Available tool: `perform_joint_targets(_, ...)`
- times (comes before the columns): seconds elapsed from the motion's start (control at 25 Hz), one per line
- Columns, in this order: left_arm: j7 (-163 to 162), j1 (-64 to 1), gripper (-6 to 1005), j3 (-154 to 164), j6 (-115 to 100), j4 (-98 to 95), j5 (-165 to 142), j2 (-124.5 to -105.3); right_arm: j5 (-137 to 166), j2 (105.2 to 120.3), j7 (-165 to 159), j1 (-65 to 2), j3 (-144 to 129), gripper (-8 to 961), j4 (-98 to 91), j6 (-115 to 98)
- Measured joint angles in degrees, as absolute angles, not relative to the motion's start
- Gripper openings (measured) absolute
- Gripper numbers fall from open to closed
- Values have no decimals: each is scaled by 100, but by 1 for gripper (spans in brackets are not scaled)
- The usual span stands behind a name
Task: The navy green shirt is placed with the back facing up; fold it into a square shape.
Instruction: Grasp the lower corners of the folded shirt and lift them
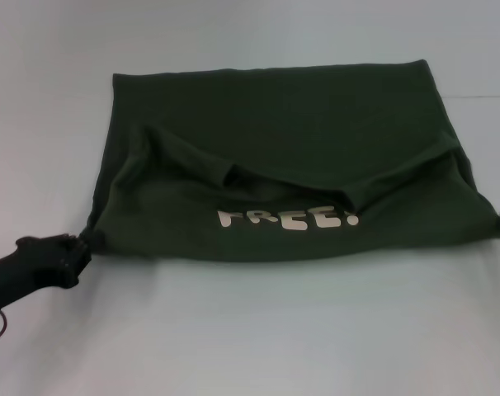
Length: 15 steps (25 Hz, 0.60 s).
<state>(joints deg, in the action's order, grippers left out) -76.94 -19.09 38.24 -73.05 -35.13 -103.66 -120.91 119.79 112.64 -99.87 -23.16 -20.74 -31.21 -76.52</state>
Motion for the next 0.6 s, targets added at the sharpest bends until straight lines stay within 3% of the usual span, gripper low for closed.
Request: perform_joint_targets(0.6, -7751, -1139, 2, 3560, -8430, -3519, -10561, -11986, 12006, 11142, -9341, -1672, -1779, 20, -3129, -8429)
